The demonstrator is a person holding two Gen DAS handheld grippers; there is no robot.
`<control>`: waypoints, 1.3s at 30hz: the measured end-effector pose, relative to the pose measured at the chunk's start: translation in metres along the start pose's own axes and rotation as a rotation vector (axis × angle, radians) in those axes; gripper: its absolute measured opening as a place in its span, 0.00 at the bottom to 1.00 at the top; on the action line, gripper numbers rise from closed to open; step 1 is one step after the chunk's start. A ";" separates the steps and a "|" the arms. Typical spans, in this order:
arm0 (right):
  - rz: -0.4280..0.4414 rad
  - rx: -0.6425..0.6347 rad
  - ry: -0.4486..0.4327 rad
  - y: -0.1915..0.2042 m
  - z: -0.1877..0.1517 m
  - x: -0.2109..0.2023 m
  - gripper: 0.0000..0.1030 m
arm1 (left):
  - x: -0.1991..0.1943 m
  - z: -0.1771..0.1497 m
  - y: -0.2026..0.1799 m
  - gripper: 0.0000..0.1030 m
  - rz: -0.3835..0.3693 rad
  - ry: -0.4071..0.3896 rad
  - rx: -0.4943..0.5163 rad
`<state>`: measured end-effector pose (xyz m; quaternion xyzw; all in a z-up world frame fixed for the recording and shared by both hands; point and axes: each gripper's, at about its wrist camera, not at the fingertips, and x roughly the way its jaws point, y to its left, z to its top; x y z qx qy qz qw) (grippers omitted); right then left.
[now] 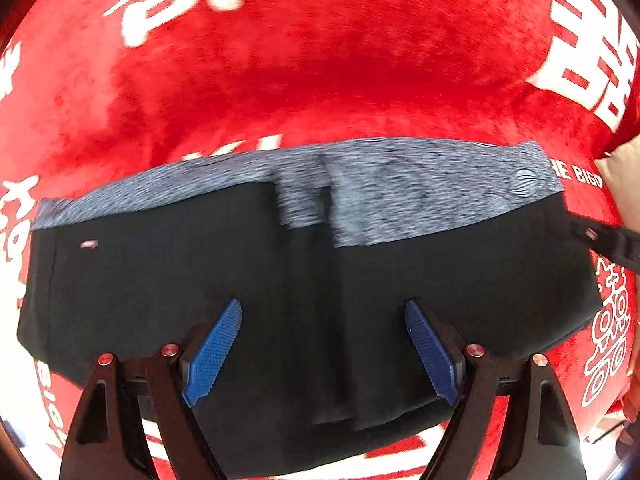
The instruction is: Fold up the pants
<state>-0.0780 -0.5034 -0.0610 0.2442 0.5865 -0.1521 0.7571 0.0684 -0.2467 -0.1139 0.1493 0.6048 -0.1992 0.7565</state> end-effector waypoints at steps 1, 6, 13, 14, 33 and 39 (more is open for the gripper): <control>0.006 0.021 -0.001 -0.004 -0.005 -0.004 0.63 | -0.003 -0.002 0.004 0.83 -0.002 -0.003 -0.008; 0.007 0.101 -0.035 -0.014 -0.040 -0.032 0.63 | -0.024 -0.008 0.019 0.83 0.018 -0.023 -0.050; 0.025 0.096 -0.050 0.000 -0.068 -0.051 0.60 | -0.035 0.018 0.010 0.83 -0.015 -0.091 -0.065; 0.034 0.085 -0.047 0.005 -0.068 -0.051 0.57 | -0.033 0.023 0.009 0.83 -0.002 -0.098 -0.067; 0.048 0.033 0.109 0.023 -0.084 -0.005 0.60 | -0.025 0.008 0.023 0.92 0.086 0.040 -0.137; 0.056 -0.001 0.092 0.022 -0.092 -0.022 0.60 | -0.037 -0.012 0.027 0.92 0.104 0.043 -0.146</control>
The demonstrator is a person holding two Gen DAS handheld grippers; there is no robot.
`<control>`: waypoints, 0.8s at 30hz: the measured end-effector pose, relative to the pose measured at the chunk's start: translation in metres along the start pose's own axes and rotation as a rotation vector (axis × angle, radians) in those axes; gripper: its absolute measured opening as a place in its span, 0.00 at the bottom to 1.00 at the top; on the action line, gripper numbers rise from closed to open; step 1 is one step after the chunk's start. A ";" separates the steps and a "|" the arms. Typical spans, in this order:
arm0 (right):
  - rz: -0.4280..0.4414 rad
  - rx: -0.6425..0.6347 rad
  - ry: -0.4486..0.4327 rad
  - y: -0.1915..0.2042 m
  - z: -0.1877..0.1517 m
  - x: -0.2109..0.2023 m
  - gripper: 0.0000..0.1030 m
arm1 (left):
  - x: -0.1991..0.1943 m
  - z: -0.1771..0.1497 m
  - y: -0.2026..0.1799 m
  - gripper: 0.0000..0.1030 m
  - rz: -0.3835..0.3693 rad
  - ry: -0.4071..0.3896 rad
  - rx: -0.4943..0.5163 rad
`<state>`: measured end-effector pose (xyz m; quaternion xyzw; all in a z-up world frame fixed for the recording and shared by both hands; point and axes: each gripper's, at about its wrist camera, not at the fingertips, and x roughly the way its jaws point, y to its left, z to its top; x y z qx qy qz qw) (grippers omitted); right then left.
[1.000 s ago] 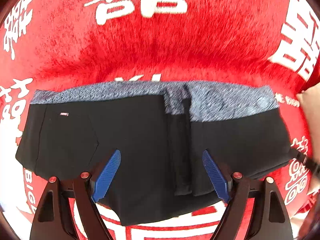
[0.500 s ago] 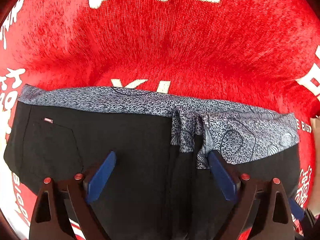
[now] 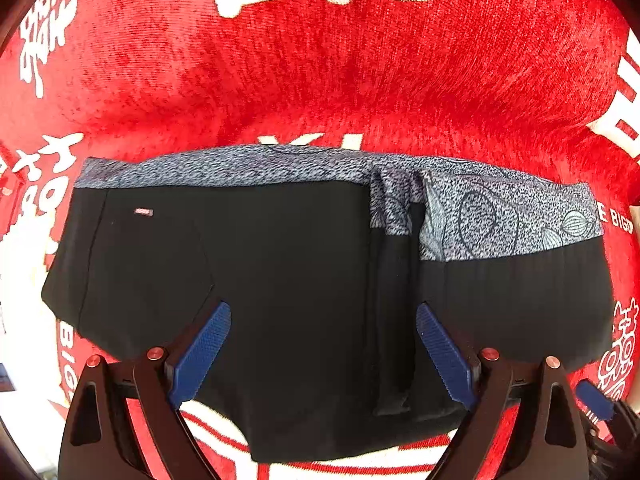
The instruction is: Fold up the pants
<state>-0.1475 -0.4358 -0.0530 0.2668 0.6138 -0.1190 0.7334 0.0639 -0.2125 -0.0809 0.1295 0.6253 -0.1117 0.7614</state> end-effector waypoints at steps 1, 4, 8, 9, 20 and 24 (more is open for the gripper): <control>0.000 -0.018 -0.003 0.003 -0.001 -0.004 0.60 | -0.004 -0.004 0.002 0.92 0.005 -0.001 -0.003; 0.007 -0.065 -0.010 0.013 0.002 -0.013 0.60 | -0.015 -0.009 0.009 0.92 0.003 -0.002 -0.018; 0.037 -0.111 -0.009 0.033 0.012 -0.019 0.60 | -0.030 -0.017 0.022 0.92 0.004 0.001 -0.050; 0.043 -0.120 -0.008 0.037 0.014 -0.020 0.60 | -0.032 -0.018 0.026 0.92 0.004 0.004 -0.060; 0.047 -0.213 0.032 0.091 0.016 -0.004 0.65 | -0.027 -0.051 0.084 0.92 -0.108 0.036 -0.225; 0.019 -0.233 0.023 0.116 0.014 0.003 0.65 | -0.024 -0.069 0.108 0.92 -0.147 0.039 -0.259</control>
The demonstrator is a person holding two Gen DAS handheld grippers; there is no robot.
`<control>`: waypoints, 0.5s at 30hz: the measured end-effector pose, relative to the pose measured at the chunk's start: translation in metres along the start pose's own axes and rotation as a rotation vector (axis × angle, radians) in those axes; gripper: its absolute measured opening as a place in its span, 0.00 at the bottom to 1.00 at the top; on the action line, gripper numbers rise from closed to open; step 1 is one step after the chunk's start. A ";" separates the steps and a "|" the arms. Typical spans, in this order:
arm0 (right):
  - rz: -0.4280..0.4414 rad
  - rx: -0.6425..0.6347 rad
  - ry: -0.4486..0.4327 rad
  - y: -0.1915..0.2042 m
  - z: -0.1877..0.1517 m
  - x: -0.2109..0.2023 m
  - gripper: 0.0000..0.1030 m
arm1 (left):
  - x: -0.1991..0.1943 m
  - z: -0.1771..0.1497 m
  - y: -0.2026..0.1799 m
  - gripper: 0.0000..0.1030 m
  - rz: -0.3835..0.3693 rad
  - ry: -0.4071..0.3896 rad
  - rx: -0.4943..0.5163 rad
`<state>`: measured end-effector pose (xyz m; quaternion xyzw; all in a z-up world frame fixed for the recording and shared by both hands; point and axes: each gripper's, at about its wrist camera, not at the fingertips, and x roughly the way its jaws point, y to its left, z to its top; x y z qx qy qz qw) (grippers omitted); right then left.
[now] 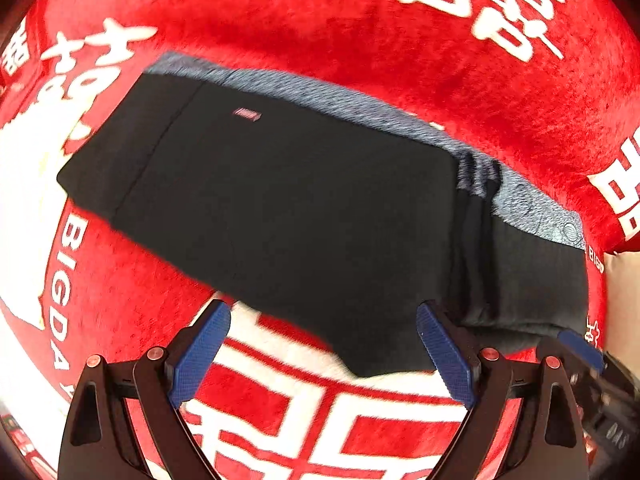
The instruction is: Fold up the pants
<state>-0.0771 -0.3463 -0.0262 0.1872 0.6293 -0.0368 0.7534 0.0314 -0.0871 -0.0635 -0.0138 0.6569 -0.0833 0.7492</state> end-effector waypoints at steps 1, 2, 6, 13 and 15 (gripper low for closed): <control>-0.005 -0.001 0.000 0.004 0.002 0.003 0.65 | 0.001 -0.002 0.008 0.92 -0.004 0.005 -0.005; -0.016 -0.003 -0.006 0.008 0.005 0.005 0.65 | 0.002 -0.003 0.014 0.92 -0.004 0.010 -0.007; -0.081 -0.026 -0.044 0.023 0.033 0.017 0.66 | 0.005 -0.007 0.039 0.92 0.005 0.028 -0.008; -0.243 -0.106 -0.006 0.045 0.092 0.071 0.58 | 0.006 -0.008 0.062 0.92 -0.008 0.026 -0.043; -0.228 -0.055 0.008 0.041 0.097 0.084 0.48 | 0.005 -0.007 0.067 0.92 -0.024 0.023 -0.058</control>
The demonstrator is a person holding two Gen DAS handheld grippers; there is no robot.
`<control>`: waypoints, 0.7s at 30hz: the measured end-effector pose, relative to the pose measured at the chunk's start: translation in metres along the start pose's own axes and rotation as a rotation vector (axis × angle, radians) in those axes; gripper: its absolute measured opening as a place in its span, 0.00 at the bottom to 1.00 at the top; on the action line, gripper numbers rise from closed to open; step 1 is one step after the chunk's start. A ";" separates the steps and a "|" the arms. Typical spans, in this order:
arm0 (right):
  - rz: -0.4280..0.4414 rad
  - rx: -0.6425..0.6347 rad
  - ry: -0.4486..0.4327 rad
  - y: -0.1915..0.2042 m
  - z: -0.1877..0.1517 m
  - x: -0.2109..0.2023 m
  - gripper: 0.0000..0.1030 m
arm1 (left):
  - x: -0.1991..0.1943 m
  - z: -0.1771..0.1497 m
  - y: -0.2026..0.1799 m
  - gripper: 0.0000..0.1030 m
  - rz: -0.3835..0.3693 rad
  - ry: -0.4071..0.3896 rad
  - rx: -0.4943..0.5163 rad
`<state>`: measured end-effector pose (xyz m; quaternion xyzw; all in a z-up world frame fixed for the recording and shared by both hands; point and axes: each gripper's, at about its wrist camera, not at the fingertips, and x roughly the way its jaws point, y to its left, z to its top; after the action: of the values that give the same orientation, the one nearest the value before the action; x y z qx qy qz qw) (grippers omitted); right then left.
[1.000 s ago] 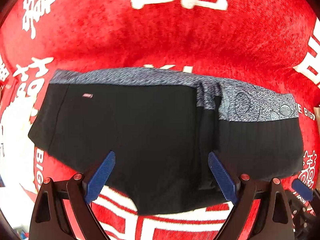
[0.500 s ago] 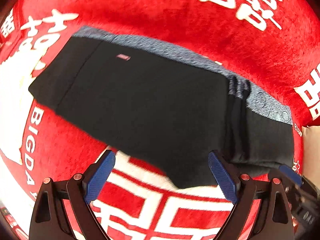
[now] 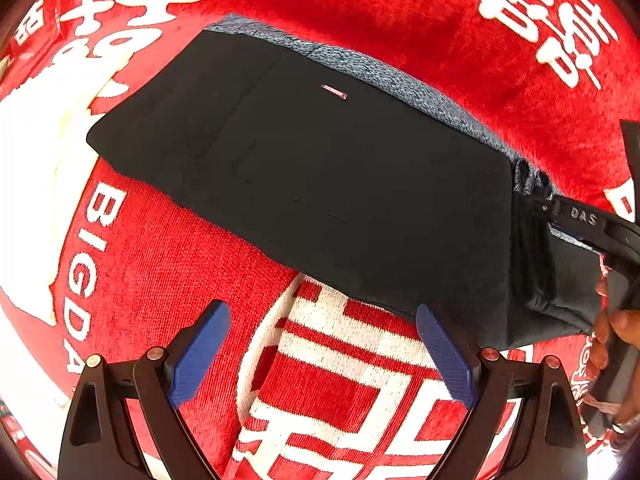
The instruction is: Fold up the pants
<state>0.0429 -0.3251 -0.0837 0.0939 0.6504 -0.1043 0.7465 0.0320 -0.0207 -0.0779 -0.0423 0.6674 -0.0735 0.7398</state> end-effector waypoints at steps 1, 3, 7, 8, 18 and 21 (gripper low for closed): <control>0.004 -0.002 -0.010 0.003 0.003 -0.002 0.35 | -0.001 0.001 0.002 0.92 -0.007 -0.006 -0.003; -0.001 -0.040 -0.012 0.012 0.006 -0.006 0.32 | -0.004 0.003 0.007 0.92 -0.024 -0.020 -0.011; 0.006 -0.075 0.010 0.017 0.012 -0.002 0.36 | -0.004 0.010 0.017 0.92 -0.055 -0.028 -0.042; 0.004 -0.072 0.012 0.016 0.012 -0.006 0.39 | -0.004 0.012 0.021 0.92 -0.065 -0.026 -0.057; 0.163 -0.209 0.022 0.066 -0.019 -0.025 0.65 | -0.016 0.026 0.079 0.92 -0.150 -0.091 -0.219; 0.170 -0.166 0.087 0.060 -0.029 -0.002 0.67 | -0.015 0.031 0.102 0.92 -0.170 -0.113 -0.265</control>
<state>0.0314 -0.2595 -0.0850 0.0912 0.6784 0.0179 0.7288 0.0669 0.0810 -0.0760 -0.2000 0.6226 -0.0447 0.7552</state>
